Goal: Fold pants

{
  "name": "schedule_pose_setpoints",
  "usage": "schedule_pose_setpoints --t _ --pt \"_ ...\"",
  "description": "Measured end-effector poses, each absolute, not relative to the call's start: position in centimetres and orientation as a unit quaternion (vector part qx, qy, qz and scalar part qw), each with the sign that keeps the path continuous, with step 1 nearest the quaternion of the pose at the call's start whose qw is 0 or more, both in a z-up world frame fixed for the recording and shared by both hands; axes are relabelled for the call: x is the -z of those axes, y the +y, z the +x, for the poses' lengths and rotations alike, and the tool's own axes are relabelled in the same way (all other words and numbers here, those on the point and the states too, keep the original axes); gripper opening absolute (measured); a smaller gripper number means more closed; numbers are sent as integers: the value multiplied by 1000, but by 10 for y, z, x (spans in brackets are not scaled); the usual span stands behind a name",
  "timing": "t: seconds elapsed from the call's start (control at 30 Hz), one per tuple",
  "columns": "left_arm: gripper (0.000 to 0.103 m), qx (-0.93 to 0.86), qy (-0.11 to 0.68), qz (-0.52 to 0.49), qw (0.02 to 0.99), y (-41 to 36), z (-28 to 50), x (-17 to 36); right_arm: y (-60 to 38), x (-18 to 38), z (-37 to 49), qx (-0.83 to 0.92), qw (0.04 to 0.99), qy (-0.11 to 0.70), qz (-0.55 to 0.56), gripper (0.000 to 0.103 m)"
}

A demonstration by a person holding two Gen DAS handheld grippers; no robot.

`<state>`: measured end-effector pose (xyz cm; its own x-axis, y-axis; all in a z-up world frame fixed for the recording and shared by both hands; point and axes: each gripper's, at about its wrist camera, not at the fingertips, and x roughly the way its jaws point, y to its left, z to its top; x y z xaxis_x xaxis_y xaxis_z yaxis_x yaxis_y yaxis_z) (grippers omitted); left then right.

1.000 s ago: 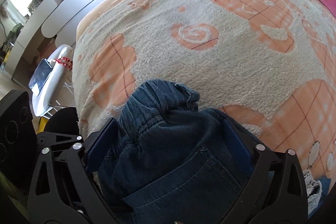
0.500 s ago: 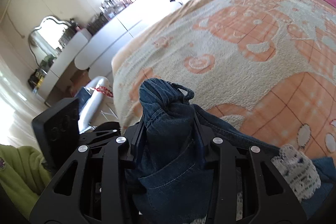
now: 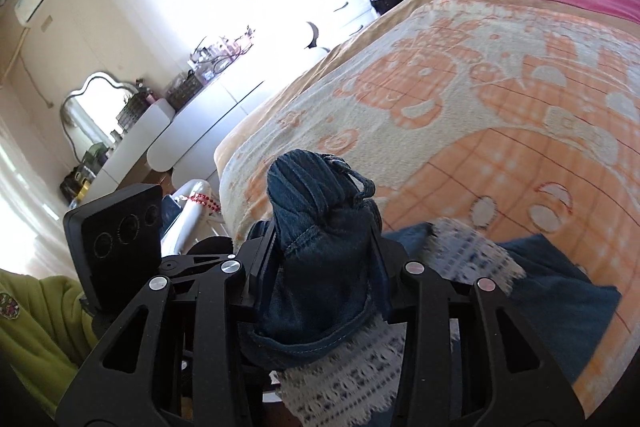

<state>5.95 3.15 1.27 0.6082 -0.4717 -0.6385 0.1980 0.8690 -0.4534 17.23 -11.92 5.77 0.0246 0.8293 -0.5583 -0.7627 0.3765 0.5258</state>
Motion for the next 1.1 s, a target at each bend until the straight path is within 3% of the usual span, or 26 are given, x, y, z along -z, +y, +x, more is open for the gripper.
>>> schedule_pose_setpoints --t 0.17,0.57,0.7,0.83,1.1 --pt "74 224 407 -152 872 8 71 -10 -172 -56 177 -505 756 414 49 46" --pt "75 236 456 -67 855 -32 82 24 -196 -11 163 -406 783 469 -50 48" --pt "75 242 456 -73 854 -29 81 25 -197 9 168 -373 787 488 -62 54" --pt "75 244 429 -82 866 -23 55 8 -212 -13 154 -379 810 444 -47 56" --pt "75 185 412 -83 889 15 57 -11 -236 -48 103 -377 846 374 -45 73"
